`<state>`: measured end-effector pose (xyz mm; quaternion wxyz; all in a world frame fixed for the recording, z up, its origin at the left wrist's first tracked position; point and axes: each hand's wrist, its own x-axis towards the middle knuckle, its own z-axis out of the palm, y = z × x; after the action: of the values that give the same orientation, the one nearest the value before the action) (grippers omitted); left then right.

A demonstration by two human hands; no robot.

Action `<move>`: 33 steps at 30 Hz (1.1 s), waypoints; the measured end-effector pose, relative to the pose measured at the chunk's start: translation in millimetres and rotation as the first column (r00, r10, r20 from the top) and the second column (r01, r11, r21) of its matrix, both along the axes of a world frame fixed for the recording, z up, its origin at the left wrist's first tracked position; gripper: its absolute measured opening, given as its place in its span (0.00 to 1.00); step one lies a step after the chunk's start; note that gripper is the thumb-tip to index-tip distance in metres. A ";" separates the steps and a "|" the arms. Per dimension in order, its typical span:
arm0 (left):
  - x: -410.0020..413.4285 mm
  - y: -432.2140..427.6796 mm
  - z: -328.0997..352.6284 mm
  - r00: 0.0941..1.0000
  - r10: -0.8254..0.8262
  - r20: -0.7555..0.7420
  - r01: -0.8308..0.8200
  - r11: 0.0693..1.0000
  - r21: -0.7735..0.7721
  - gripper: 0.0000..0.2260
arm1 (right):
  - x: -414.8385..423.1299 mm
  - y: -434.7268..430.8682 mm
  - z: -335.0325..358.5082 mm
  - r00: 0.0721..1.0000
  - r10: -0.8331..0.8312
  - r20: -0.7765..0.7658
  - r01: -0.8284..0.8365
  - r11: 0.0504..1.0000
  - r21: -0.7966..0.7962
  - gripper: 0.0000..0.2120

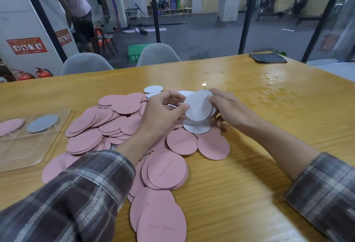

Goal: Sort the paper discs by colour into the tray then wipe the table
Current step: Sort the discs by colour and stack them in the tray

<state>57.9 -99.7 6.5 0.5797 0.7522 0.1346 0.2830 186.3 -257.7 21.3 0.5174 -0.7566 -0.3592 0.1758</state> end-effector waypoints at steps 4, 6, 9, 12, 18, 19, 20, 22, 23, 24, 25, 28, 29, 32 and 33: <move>1.9 -1.6 -0.9 0.999 0.041 -0.005 -0.041 0.999 -0.011 0.07 | -5.0 1.3 -0.7 0.998 0.054 -0.019 -0.055 0.998 -0.018 0.16; 2.9 -3.4 -1.0 0.999 0.048 -0.016 -0.049 0.999 -0.018 0.08 | -5.2 1.1 -1.6 0.996 0.078 0.035 -0.077 0.996 -0.037 0.11; 3.2 -4.7 -1.9 0.998 0.048 -0.039 -0.047 0.998 0.031 0.09 | -2.6 1.8 -3.8 0.992 0.084 0.093 -0.080 0.996 -0.043 0.08; 6.5 -3.1 -7.0 0.994 0.096 -0.051 -0.081 0.968 0.237 0.09 | 4.4 0.6 -5.7 0.992 0.023 0.128 -0.020 0.999 -0.030 0.10; 5.7 -7.2 -16.1 0.961 0.227 -0.160 -0.038 0.680 0.733 0.14 | 17.9 -3.4 -7.2 0.952 -0.117 0.283 0.141 0.988 -0.063 0.16; 4.4 -5.9 -15.5 0.954 0.221 -0.205 0.001 0.676 0.737 0.16 | 18.0 -3.5 -7.0 0.950 -0.118 0.288 0.142 0.988 -0.065 0.17; 2.5 -4.0 -14.3 0.951 0.203 -0.234 0.035 0.680 0.732 0.18 | 18.1 -3.1 -7.6 0.948 -0.118 0.296 0.146 0.987 -0.073 0.17; -1.4 0.2 -12.0 0.954 0.151 -0.260 0.081 0.703 0.706 0.18 | 17.8 -2.8 -8.3 0.944 -0.120 0.306 0.150 0.986 -0.077 0.17; -3.5 1.3 -11.4 0.956 0.123 -0.265 0.100 0.714 0.693 0.18 | 17.7 -3.1 -8.0 0.944 -0.120 0.307 0.150 0.986 -0.075 0.17; -5.8 1.9 -11.2 0.962 0.096 -0.256 0.109 0.723 0.682 0.18 | 17.5 -2.9 -7.5 0.944 -0.120 0.309 0.149 0.986 -0.072 0.17; -7.5 2.6 -11.4 0.970 0.068 -0.232 0.108 0.737 0.668 0.17 | 16.8 -2.8 -6.7 0.943 -0.116 0.312 0.146 0.987 -0.072 0.17; -12.6 2.0 -9.9 0.994 -0.009 -0.105 0.071 0.793 0.604 0.16 | 15.0 -2.7 -6.9 0.949 -0.092 0.302 0.116 0.991 -0.063 0.17; -14.2 0.9 -9.0 0.997 -0.023 -0.077 0.064 0.815 0.575 0.16 | 14.3 -3.0 -6.8 0.951 -0.077 0.300 0.097 0.994 -0.053 0.17; -18.8 -3.7 -7.6 0.999 -0.019 -0.030 0.032 0.857 0.515 0.15 | 11.7 -3.0 -5.9 0.952 -0.021 0.307 0.031 0.999 -0.030 0.16; -19.5 -4.4 -8.1 1.000 -0.011 -0.013 0.016 0.865 0.502 0.14 | 11.2 -2.8 -6.0 0.953 -0.003 0.304 0.012 1.000 -0.027 0.16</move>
<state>38.4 -104.1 -1.6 0.3656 0.8793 0.0542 0.3005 197.5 -260.5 15.3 0.4459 -0.7832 -0.4290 0.0607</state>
